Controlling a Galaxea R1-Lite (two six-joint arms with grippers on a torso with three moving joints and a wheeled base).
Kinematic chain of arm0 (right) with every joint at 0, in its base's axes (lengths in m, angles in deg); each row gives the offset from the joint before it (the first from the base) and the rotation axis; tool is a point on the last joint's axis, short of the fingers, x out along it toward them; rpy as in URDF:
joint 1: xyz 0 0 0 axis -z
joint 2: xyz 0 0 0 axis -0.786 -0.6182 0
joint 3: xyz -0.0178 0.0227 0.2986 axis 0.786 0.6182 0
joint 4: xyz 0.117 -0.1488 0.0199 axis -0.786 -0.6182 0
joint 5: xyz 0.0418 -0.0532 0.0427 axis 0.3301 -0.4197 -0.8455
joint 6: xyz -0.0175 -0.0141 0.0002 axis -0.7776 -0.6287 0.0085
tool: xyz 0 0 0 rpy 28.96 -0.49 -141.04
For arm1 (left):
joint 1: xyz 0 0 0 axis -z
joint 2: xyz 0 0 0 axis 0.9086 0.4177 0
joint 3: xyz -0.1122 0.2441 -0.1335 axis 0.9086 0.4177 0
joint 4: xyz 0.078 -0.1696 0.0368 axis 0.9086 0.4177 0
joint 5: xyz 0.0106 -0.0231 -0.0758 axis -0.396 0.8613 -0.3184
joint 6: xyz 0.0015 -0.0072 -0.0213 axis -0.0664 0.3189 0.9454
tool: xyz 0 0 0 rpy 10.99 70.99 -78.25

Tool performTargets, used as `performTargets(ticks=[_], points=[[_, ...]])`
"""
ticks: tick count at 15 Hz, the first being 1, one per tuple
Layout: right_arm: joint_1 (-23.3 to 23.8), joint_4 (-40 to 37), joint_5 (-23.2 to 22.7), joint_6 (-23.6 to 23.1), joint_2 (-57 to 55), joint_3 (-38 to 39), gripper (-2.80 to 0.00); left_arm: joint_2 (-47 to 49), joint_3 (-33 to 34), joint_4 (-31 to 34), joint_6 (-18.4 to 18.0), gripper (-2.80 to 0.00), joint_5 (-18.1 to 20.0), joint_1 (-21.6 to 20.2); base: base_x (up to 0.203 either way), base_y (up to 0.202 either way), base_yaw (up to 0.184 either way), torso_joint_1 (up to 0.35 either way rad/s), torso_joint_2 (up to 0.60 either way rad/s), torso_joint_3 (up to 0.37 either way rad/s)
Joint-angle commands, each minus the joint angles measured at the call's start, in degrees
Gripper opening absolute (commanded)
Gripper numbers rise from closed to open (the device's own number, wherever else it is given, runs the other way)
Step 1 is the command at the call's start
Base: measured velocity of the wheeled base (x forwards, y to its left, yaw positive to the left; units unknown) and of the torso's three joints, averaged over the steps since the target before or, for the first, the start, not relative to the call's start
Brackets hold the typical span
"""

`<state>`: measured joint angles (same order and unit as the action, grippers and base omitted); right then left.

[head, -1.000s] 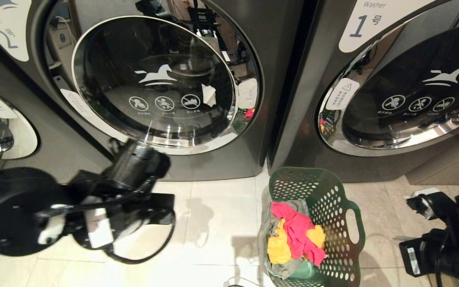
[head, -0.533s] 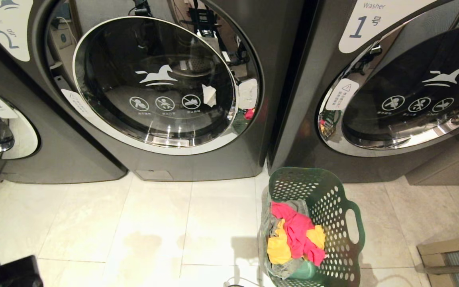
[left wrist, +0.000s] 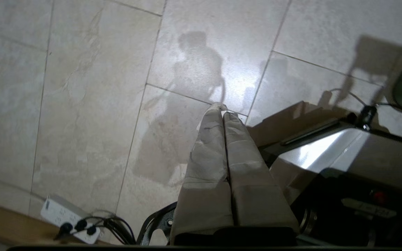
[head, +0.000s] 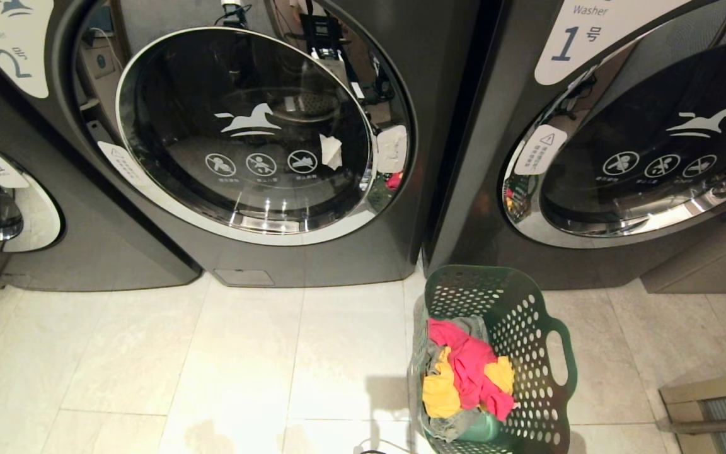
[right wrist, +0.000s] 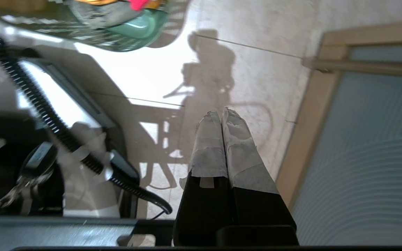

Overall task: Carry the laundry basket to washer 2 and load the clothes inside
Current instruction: Open the lid of the washing machine

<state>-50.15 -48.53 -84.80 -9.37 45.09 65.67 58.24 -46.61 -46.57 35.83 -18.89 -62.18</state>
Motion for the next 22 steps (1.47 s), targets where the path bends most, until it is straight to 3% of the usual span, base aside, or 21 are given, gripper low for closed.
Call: performTargets(ticks=[1, 2, 3, 8, 13, 15, 22], points=[[-0.1, -4.0, -3.0, -1.8, 7.2, -1.0, -2.8, -14.2, 0.6, 3.2, -10.9, -2.8, 9.9, -0.1, 0.0, 0.0, 0.0, 0.0, 0.0, 0.0], [-0.1, -4.3, -3.8, -3.0, 8.8, -1.1, -2.8, -17.0, 0.7, 4.7, -16.1, -2.8, 13.8, -0.3, 0.0, 0.0, 0.0, 0.0, 0.0, 0.0], [0.0, -4.5, -4.1, -3.3, 10.8, -1.2, -2.8, -19.4, 0.7, 5.5, -17.6, -2.8, 15.3, -0.9, 0.0, 0.0, 0.0, 0.0, 0.0, 0.0], [0.0, -4.5, -4.2, -3.1, 27.0, -1.2, -2.8, -31.3, 0.8, 5.9, -17.7, -2.8, 15.7, -2.5, 0.0, 0.0, 0.0, 0.0, 0.0, 0.0], [-0.9, -4.5, -3.9, -1.9, 39.0, -1.3, -2.8, -31.8, 0.9, 5.9, -17.3, -2.8, 15.6, -2.6, 0.0, 0.0, 0.0, 0.0, 0.0, 0.0], [-1.1, -4.3, -3.1, 0.3, 39.3, -1.3, -2.8, -31.8, 0.9, 5.8, -17.0, -2.8, 15.4, -2.6, 0.0, 0.0, 0.0, 0.0, 0.0, 0.0], [-1.1, -4.3, -3.1, 0.2, 39.4, -1.2, -2.8, -31.8, 1.0, 5.8, -17.0, -2.8, 15.1, -2.6, 0.0, 0.0, 0.0, 0.0, 0.0, 0.0]])
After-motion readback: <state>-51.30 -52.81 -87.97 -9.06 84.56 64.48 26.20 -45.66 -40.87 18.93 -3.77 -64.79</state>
